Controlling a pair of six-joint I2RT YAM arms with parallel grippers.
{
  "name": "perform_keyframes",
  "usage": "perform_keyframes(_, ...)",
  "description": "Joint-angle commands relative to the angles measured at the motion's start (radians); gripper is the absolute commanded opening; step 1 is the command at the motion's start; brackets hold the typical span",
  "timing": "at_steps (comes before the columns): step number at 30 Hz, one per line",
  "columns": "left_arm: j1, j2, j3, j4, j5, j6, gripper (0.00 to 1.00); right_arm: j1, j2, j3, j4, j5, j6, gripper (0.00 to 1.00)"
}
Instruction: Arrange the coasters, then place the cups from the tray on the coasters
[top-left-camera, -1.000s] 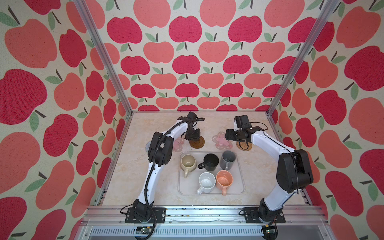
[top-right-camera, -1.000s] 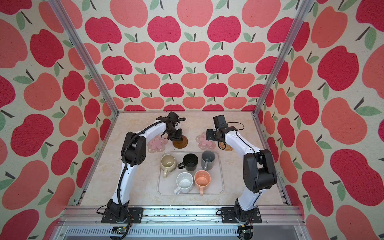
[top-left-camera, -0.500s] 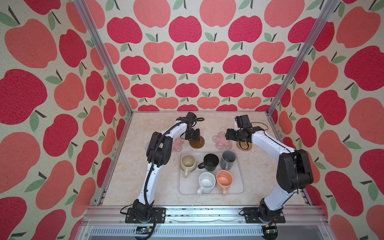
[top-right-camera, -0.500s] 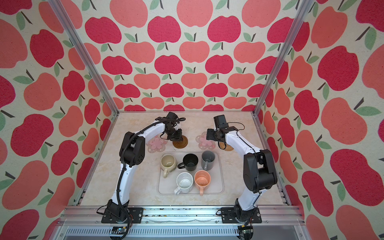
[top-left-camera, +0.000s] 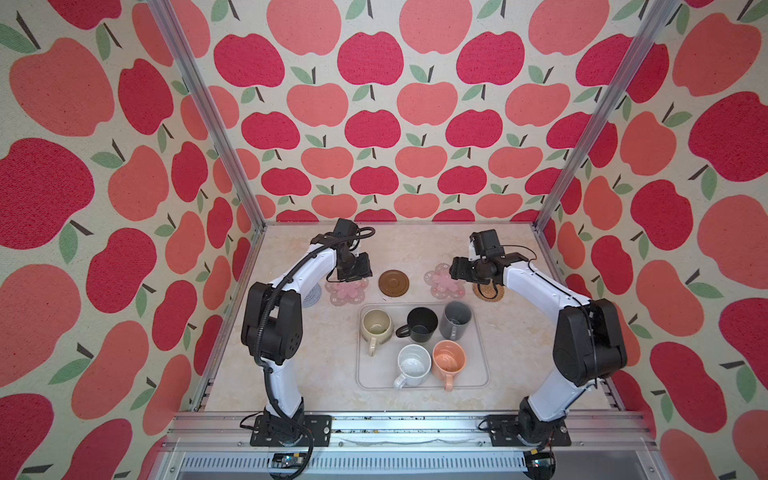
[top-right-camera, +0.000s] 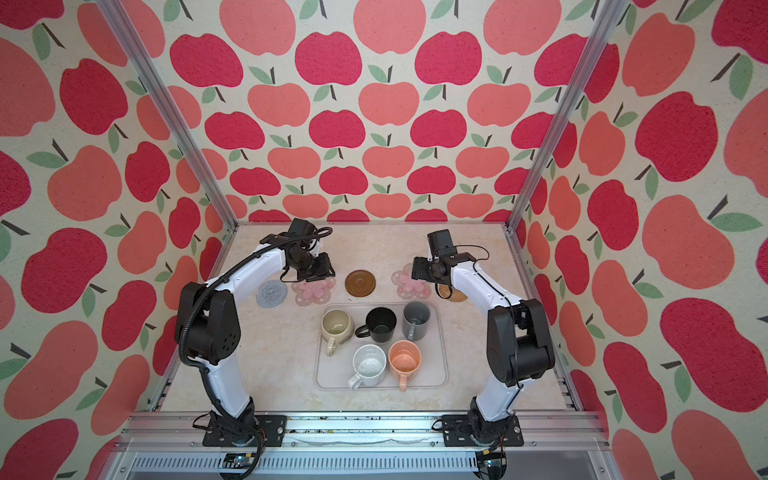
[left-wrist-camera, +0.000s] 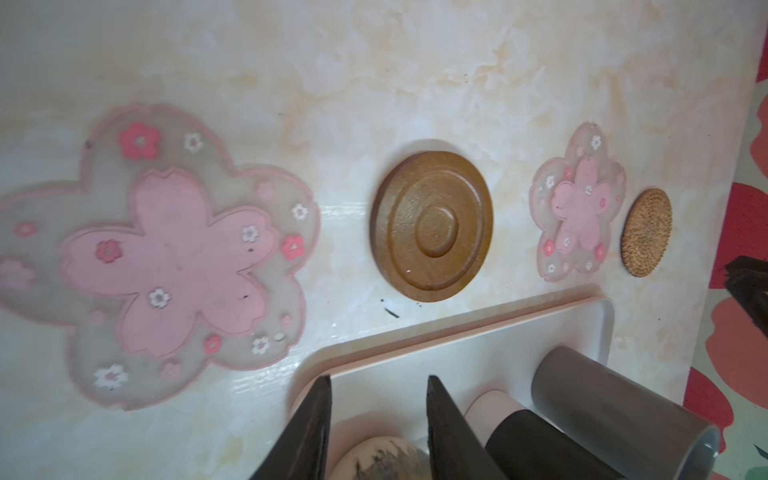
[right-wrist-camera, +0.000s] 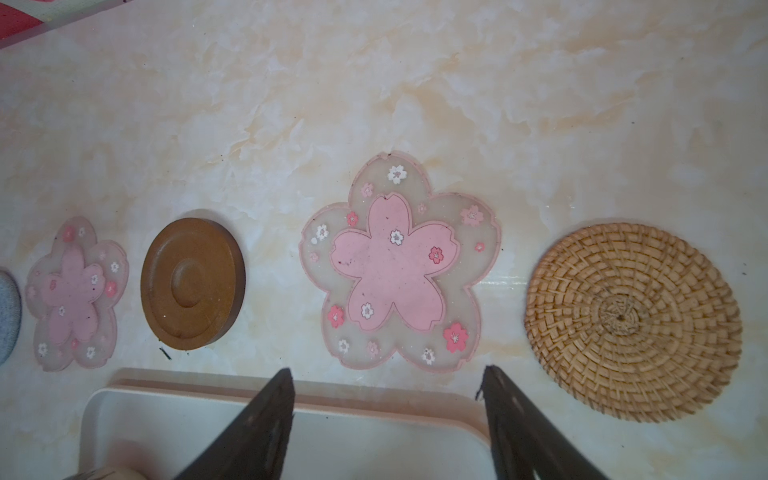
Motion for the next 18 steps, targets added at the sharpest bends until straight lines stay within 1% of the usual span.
perform_keyframes(1, -0.001, -0.061, -0.076, -0.065, -0.091, 0.004, 0.42, 0.004, -0.032, 0.036, 0.001, -0.015, 0.028, 0.74)
perform_keyframes(3, -0.001, -0.091, -0.115, -0.084, -0.133, 0.01, 0.44, 0.008, -0.03, 0.041, 0.004, -0.014, 0.035, 0.74)
perform_keyframes(9, -0.003, -0.126, -0.228, -0.079, -0.18, -0.024, 0.46, 0.027, -0.028, 0.039, 0.013, -0.012, 0.057, 0.74)
perform_keyframes(12, 0.003, -0.099, -0.257, -0.053, -0.178, -0.052, 0.46, 0.035, -0.032, 0.035, 0.011, -0.012, 0.06, 0.74)
perform_keyframes(18, 0.001, -0.042, -0.257, -0.013, -0.199, -0.088, 0.46, 0.036, -0.051, 0.026, 0.0, 0.005, 0.051, 0.74)
